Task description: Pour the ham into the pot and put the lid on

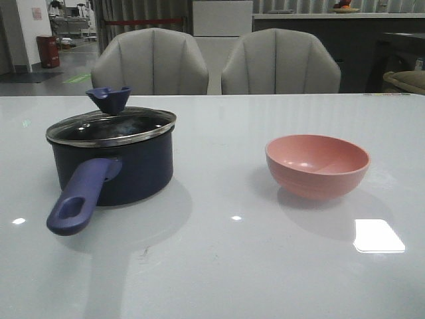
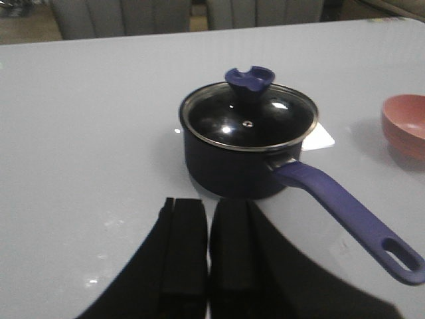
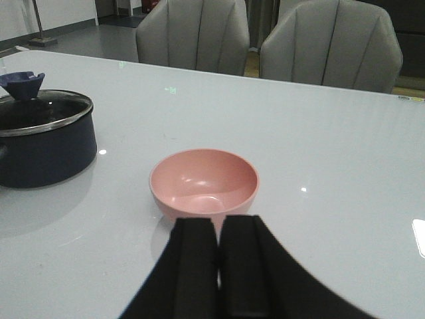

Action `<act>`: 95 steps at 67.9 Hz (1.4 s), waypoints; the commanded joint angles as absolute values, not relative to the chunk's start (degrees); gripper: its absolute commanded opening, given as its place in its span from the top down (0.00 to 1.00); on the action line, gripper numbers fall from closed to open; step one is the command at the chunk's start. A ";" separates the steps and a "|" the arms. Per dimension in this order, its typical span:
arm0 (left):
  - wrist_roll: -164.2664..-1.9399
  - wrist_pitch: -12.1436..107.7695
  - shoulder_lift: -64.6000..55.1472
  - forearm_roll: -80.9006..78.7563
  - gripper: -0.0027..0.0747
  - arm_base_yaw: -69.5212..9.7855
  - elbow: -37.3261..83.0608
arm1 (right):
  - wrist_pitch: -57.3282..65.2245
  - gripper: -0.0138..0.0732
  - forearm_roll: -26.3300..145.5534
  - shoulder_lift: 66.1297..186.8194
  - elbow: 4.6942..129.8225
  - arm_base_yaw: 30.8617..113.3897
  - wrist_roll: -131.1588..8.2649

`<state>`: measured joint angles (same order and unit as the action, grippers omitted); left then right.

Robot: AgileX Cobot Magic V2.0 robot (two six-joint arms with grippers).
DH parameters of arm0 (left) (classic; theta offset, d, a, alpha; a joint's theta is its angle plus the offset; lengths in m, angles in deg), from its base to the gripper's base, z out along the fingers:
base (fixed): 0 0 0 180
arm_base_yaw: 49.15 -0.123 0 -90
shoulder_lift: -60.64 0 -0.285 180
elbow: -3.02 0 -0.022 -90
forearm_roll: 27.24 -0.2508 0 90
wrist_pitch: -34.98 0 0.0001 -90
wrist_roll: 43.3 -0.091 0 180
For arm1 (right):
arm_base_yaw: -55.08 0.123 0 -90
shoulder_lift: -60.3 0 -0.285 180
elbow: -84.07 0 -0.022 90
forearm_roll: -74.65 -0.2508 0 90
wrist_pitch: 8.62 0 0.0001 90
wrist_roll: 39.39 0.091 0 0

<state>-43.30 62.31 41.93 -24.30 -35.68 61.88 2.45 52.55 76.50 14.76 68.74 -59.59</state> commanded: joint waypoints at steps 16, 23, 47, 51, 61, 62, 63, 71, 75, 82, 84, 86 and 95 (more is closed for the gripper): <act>-43.30 36.62 54.16 -25.56 0.82 -48.26 77.55 | -1.94 0.66 52.16 77.07 16.34 68.69 -60.11; -43.30 32.99 54.29 -25.58 0.82 -48.71 81.75 | -1.76 0.66 52.16 77.07 16.34 68.69 -60.11; -43.30 34.58 54.29 -25.58 0.82 -48.30 81.72 | -1.55 0.66 52.16 77.07 16.34 68.69 -60.11; -43.30 34.58 54.29 -25.58 0.82 -48.30 81.72 | -1.55 0.66 52.16 77.07 16.34 68.69 -60.11; -43.30 34.58 54.29 -25.58 0.82 -48.30 81.72 | -1.55 0.66 52.16 77.07 16.34 68.69 -60.11; -43.30 34.58 54.29 -25.58 0.82 -48.30 81.72 | -1.55 0.66 52.16 77.07 16.34 68.69 -60.11; -43.30 34.58 54.29 -25.58 0.82 -48.30 81.72 | -1.55 0.66 52.16 77.07 16.34 68.69 -60.11; -43.30 34.58 54.29 -25.58 0.82 -48.30 81.72 | -1.55 0.66 52.16 77.07 16.34 68.69 -60.11; -43.30 34.58 54.29 -25.58 0.82 -48.30 81.72 | -1.55 0.66 52.16 77.07 16.34 68.69 -60.11; -43.30 34.58 54.29 -25.58 0.82 -48.30 81.72 | -1.55 0.66 52.16 77.07 16.34 68.69 -60.11; -43.30 34.58 54.29 -25.58 0.82 -48.30 81.72 | -1.55 0.66 52.16 77.07 16.34 68.69 -60.11; -43.30 34.58 54.29 -25.58 0.82 -48.30 81.72 | -1.55 0.66 52.16 77.07 16.34 68.69 -60.11; -43.30 34.58 54.29 -25.58 0.82 -48.30 81.72 | -1.54 0.66 52.16 77.07 16.34 68.69 -60.17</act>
<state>-43.30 39.52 53.12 -25.64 -48.62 80.47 2.45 52.55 76.50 14.76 68.74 -59.59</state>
